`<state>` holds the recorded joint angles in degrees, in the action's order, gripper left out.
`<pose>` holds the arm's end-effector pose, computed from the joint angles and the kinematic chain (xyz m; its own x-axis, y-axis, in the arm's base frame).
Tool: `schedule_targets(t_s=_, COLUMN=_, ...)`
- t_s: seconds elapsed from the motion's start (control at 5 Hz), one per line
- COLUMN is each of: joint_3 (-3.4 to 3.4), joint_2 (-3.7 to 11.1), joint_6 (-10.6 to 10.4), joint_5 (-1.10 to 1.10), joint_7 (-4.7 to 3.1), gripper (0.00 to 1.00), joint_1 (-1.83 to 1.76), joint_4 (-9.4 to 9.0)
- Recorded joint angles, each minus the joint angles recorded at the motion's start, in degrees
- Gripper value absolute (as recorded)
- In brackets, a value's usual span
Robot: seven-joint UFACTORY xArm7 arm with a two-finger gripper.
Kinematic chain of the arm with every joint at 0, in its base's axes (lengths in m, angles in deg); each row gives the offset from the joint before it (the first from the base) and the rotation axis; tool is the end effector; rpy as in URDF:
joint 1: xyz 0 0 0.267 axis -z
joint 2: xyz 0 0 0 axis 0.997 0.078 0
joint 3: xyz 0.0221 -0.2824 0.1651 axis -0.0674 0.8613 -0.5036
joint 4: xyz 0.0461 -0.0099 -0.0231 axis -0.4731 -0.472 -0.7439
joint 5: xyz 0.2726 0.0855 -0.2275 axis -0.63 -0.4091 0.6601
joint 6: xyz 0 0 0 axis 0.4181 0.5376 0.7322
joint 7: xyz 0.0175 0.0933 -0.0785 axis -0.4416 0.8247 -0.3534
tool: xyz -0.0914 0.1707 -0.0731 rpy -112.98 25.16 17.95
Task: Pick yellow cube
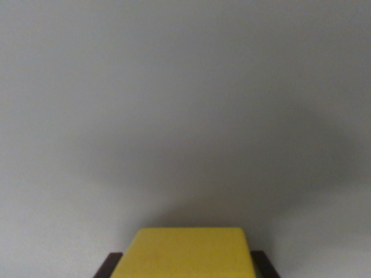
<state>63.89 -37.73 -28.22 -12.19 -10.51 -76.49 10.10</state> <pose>0.4842 -0.1002 0.0084 0.9941 0.0610 -0.0893 0.0530 -0.9946 -0.0888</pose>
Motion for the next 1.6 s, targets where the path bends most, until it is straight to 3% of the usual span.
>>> schedule_targets(t_s=1.0, joint_3=0.06, joint_2=-0.77, joint_6=2.41, joint_5=0.16, joint_7=0.22, gripper=1.0, joint_1=-0.01, joint_4=1.65)
schedule_targets(t_s=1.2, joint_3=0.1, joint_2=-1.29, joint_6=4.03, joint_5=0.27, joint_7=0.36, gripper=1.0, joint_1=-0.02, joint_4=2.75)
schedule_targets(t_s=1.4, joint_3=0.1, joint_2=-1.29, joint_6=4.03, joint_5=0.27, joint_7=0.36, gripper=1.0, joint_1=-0.02, joint_4=2.75)
schedule_targets(t_s=1.6, joint_3=0.14, joint_2=-1.88, joint_6=5.87, joint_5=0.4, joint_7=0.52, gripper=1.0, joint_1=-0.04, joint_4=4.01)
